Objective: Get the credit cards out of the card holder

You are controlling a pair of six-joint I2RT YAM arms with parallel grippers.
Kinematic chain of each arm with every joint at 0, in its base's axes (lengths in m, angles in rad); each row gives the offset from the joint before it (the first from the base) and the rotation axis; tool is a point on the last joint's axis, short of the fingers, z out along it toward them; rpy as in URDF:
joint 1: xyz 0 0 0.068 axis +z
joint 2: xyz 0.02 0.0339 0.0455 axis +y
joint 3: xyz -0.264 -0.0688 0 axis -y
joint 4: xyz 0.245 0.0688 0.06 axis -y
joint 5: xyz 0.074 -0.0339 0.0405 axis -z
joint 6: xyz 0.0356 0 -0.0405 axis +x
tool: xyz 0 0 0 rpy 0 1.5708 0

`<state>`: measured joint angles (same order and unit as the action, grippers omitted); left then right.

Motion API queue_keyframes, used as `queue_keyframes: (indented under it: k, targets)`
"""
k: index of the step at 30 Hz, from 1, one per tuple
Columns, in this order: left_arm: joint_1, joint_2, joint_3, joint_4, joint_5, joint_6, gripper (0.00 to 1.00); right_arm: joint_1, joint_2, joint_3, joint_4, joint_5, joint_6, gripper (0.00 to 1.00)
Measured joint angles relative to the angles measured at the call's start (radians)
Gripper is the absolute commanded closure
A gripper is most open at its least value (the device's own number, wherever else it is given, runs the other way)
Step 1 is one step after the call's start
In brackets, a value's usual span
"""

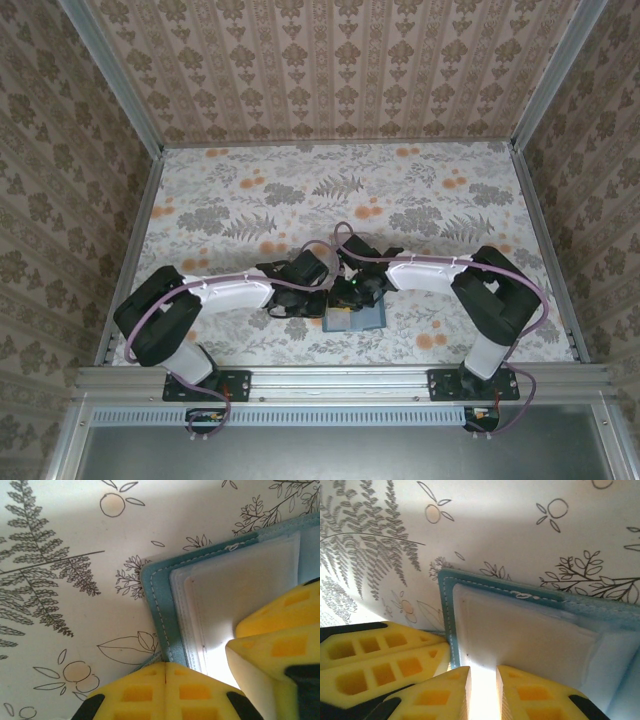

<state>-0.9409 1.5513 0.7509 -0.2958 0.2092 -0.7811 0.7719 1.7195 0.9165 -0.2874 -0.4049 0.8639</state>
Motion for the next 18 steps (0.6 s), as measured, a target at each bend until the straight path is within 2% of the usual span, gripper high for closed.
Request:
queue_keyframes:
  k: [3, 9, 18]
  targets:
    - [0.001, -0.002, -0.005, 0.006, 0.0, -0.003, 0.95, 0.002, 0.002, 0.009, -0.013, 0.006, 0.0, 0.76]
    - [0.006, -0.004, -0.01, 0.013, 0.008, -0.005, 0.95, 0.013, 0.002, 0.056, -0.111, 0.068, -0.023, 0.63]
    - [0.013, -0.007, -0.017, 0.021, 0.019, -0.005, 0.95, 0.04, 0.003, 0.14, -0.312, 0.223, -0.057, 0.57]
